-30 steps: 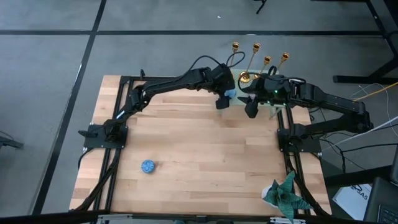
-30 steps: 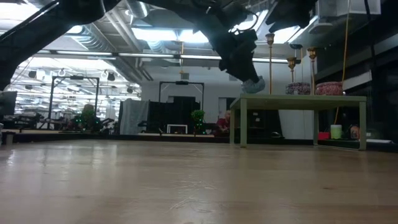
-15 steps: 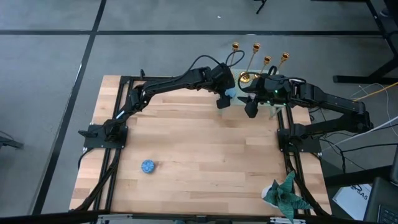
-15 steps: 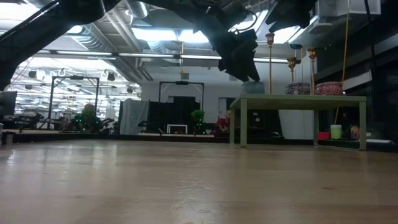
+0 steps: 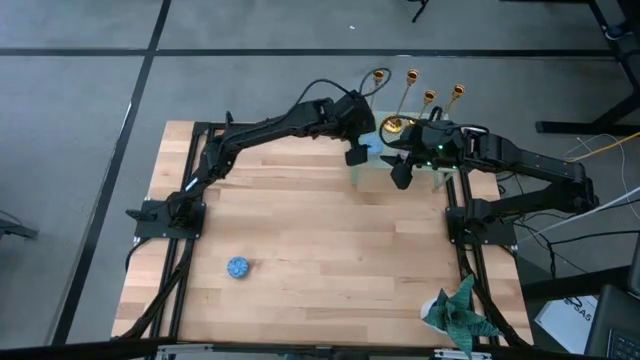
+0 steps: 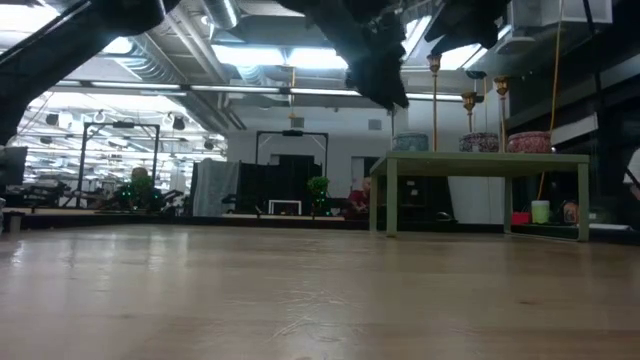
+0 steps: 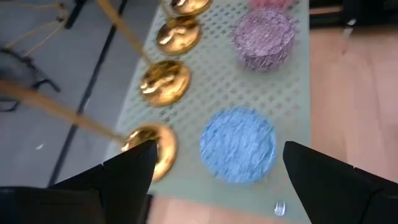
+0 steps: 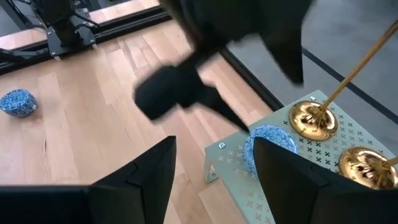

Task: Pick & Place candle stick holders
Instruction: Put the light blue scented candle on the shelf

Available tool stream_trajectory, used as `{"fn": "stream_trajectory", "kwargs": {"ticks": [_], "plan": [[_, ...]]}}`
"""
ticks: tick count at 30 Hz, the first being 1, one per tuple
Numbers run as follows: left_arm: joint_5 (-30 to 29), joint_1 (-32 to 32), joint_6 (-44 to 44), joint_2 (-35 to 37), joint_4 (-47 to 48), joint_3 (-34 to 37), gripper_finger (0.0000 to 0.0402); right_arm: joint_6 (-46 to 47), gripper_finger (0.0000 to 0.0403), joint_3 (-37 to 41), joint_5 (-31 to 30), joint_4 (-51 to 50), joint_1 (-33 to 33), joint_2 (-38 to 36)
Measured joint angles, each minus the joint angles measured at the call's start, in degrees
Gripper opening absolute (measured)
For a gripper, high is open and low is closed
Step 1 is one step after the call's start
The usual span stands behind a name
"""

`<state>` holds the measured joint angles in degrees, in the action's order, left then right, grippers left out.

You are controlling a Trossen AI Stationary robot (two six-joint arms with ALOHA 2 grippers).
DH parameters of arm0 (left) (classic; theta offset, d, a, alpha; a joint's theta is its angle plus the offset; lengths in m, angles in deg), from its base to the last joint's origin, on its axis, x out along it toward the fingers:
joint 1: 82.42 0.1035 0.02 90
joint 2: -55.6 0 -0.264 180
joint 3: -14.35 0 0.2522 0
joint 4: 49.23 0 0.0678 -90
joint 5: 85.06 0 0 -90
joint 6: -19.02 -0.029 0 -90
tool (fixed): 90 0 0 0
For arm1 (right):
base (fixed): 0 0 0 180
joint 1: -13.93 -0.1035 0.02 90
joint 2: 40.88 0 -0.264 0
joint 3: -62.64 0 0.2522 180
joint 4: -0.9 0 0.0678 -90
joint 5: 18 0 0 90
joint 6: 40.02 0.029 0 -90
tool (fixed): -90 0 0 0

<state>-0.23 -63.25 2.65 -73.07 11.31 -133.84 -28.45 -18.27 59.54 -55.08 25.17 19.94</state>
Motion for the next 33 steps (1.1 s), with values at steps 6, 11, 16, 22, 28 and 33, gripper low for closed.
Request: {"fn": "stream_trajectory", "kwargs": {"ticks": [6,11,16,22,28,33], "plan": [[-6.8,1.2,-2.0,5.2,3.5,0.4,0.0341,-0.7,0.0218,0.0,0.0,0.0,0.0,2.6],[-7.7,3.7,0.9,9.8,9.6,0.4,0.034,-3.1,0.0218,0.0,0.0,0.2,0.2,4.2],[-5.3,7.7,6.1,12.5,17.3,0.4,0.034,-3.0,0.0218,0.0,0.0,1.0,1.9,6.0],[-0.8,12.4,9.7,12.9,23.4,0.7,0.034,-3.0,0.0218,0.0,0.0,1.8,4.8,8.3],[0.4,13.9,10.7,12.9,19.9,5.1,0.034,-4.3,0.0218,0.0,0.0,2.2,7.2,11.7],[2.5,13.6,10.7,12.8,14.3,10.4,0.034,-6.7,0.0218,0.0,0.9,5.7,8.4,14.5]]}}
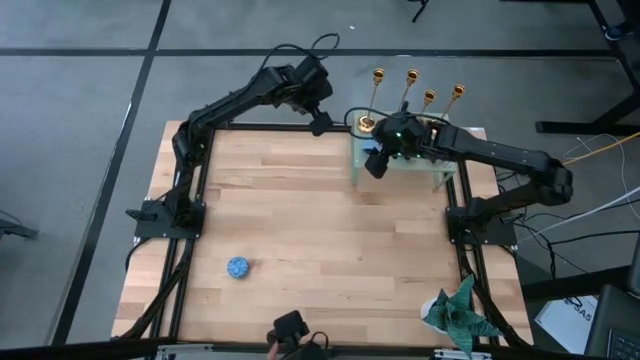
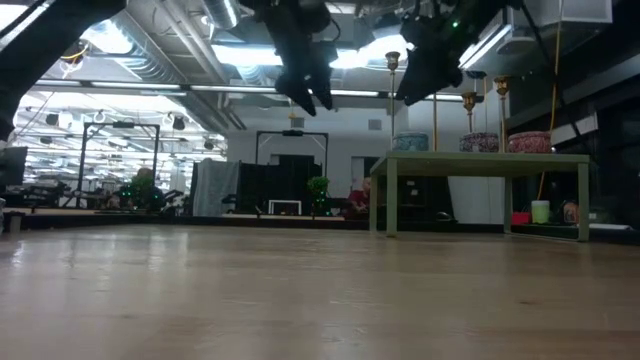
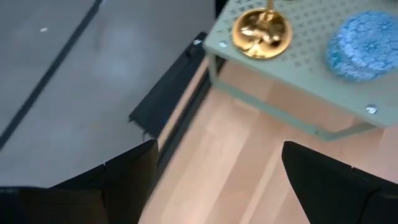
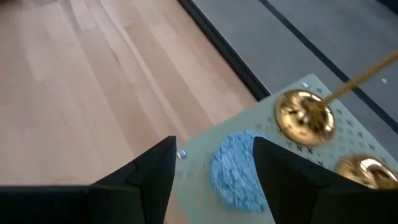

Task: Pick & Place candle stick holders
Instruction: Put the light blue scented candle on the shelf

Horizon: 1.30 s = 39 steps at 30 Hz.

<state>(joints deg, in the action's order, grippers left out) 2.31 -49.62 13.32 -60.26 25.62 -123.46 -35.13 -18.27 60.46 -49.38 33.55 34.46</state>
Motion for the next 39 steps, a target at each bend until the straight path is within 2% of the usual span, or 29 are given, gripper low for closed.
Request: {"fn": "stream_trajectory", "kwargs": {"ticks": [3,6,15,19,22,27,34,39], "plan": [[1.7,-0.2,0.0,1.0,-3.9,4.2,0.034,-0.6,0.0218,0.0,2.3,1.6,0.9,1.2],[1.7,-0.2,0.3,4.8,-12.3,11.7,0.034,-0.6,0.0218,0.0,4.2,1.5,2.0,1.8],[-1.0,-0.2,3.1,24.6,-48.7,46.3,0.034,-3.6,0.0218,0.0,9.9,1.4,5.4,2.0],[-1.2,-0.6,5.7,30.3,-59.3,58.3,0.034,-5.7,0.0218,0.0,11.3,0.9,6.3,2.9],[-1.5,-0.9,8.0,33.4,-64.1,64.5,0.034,-7.1,0.0218,-0.5,12.6,0.4,6.8,4.0],[-4.7,-2.4,9.6,37.2,-63.8,69.5,0.034,-11.0,0.0218,-6.3,13.1,-4.6,6.9,8.8],[-8.3,-5.0,6.9,40.1,-62.4,70.2,0.034,-15.6,0.0218,-14.9,13.3,-11.9,8.3,16.6],[-10.3,-6.6,5.4,41.9,-58.3,70.2,0.034,-16.1,0.0218,-17.8,13.2,-14.7,10.0,20.0]]}}
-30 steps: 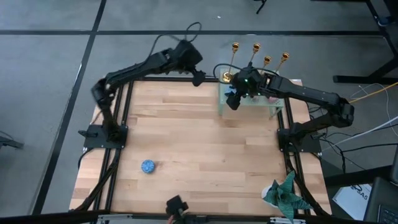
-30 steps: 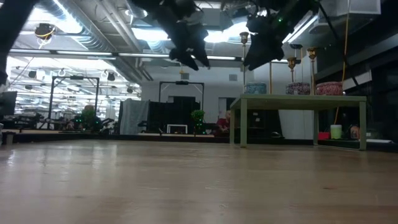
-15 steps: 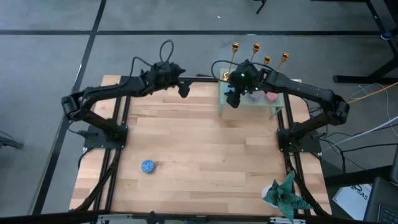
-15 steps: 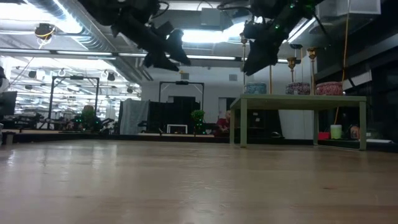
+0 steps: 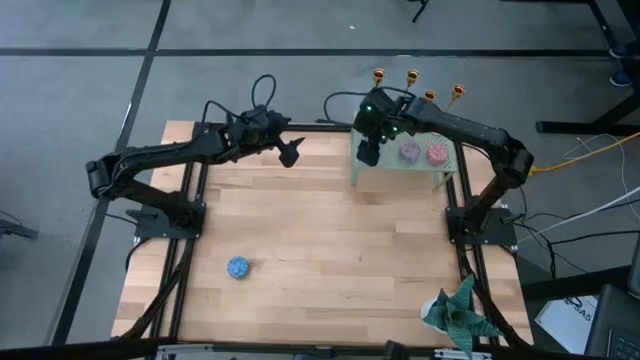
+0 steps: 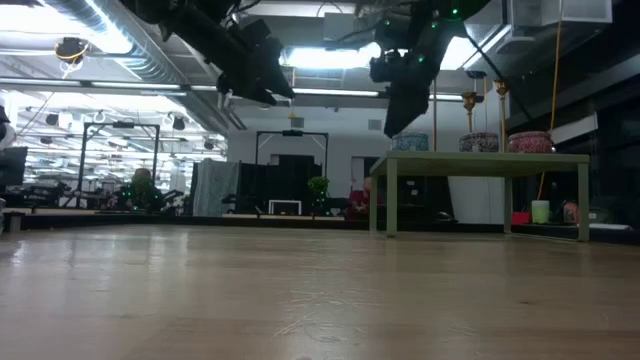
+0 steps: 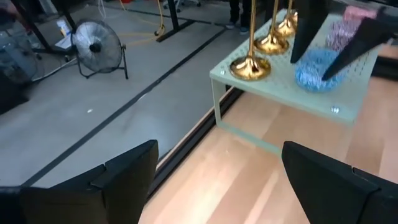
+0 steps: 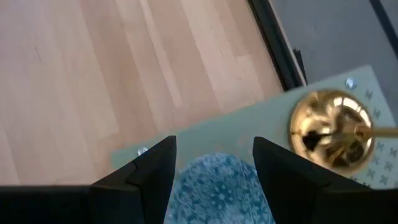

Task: Pick & Place candle stick holders
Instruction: Put the light blue scented candle on the shelf, then put the blue scented candle on the shelf

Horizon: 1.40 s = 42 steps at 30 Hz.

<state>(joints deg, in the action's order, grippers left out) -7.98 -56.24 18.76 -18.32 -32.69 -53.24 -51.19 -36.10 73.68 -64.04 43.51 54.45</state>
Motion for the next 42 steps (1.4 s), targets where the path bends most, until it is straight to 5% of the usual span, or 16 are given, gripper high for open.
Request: {"fn": "stream_trajectory", "kwargs": {"ticks": [18,28,42], "plan": [[-4.0,-3.7,4.1,1.9,13.5,0.0,0.034,-1.1,0.0218,-0.1,-3.6,-11.6,2.1,-0.8],[10.2,-2.4,11.5,2.6,20.4,-0.1,0.034,3.6,0.0218,-4.5,-3.1,-10.2,-0.6,-8.2],[12.1,-16.4,-6.5,6.5,60.0,-9.5,0.034,14.7,0.0218,-4.5,-3.0,-4.0,-19.3,-12.8]]}}
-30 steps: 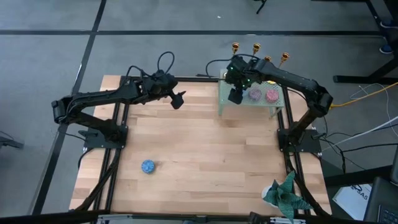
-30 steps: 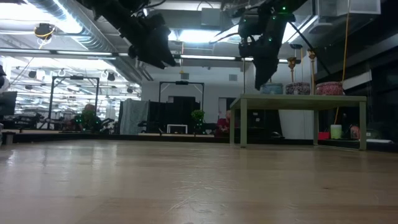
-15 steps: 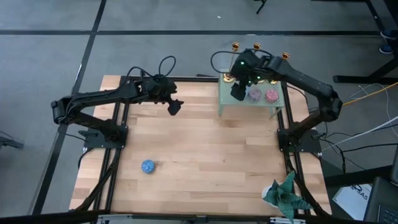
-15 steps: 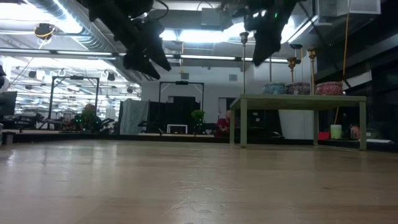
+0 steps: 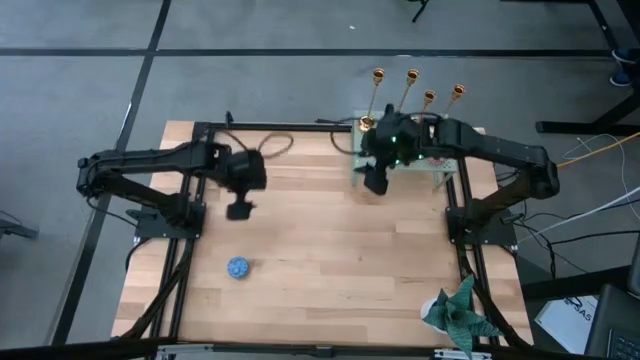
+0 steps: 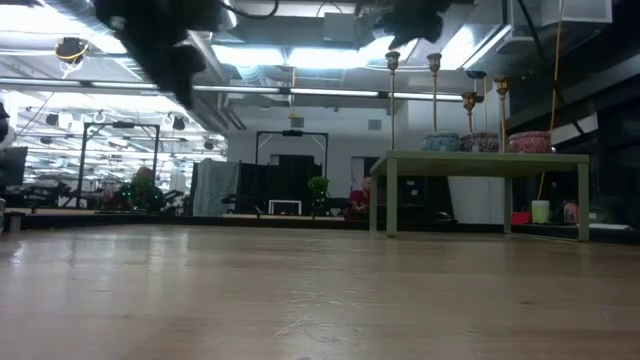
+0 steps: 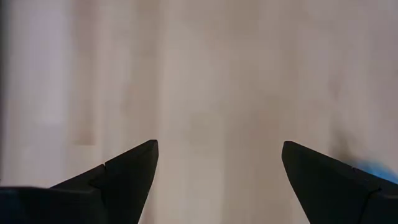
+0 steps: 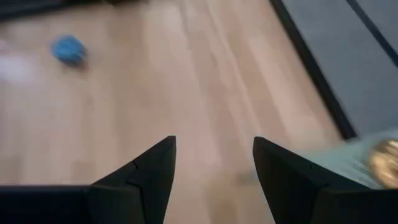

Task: Pick & Place candle stick holders
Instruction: Put the blue scented candle on the shelf

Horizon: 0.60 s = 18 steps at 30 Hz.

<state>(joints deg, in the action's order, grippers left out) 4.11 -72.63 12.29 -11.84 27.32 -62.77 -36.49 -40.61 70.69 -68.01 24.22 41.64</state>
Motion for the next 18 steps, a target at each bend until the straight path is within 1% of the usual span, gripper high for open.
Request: {"fn": "stream_trajectory", "kwargs": {"ticks": [4,6,9,12,16,18], "plan": [[4.6,-7.6,-2.8,0.1,5.8,0.0,0.034,6.1,0.0218,0.0,-0.1,5.2,-6.6,0.2],[5.5,-12.2,-2.3,-0.2,6.7,0.1,0.034,9.4,0.0218,0.0,-0.4,7.9,-9.8,0.2],[5.1,-19.0,2.1,-0.3,6.4,0.9,0.034,13.8,0.0218,0.0,-2.8,11.4,-14.4,0.2],[4.2,-25.4,7.6,-0.5,4.0,3.2,0.034,17.0,0.0218,0.0,-6.1,13.1,-18.7,0.2],[3.4,-33.7,14.7,-0.5,-1.8,7.6,0.034,21.6,0.0218,0.0,-12.4,14.0,-23.4,0.2],[1.9,-37.2,18.1,-0.5,-4.1,9.4,0.034,23.6,0.0218,0.0,-15.2,14.1,-25.1,0.2]]}}
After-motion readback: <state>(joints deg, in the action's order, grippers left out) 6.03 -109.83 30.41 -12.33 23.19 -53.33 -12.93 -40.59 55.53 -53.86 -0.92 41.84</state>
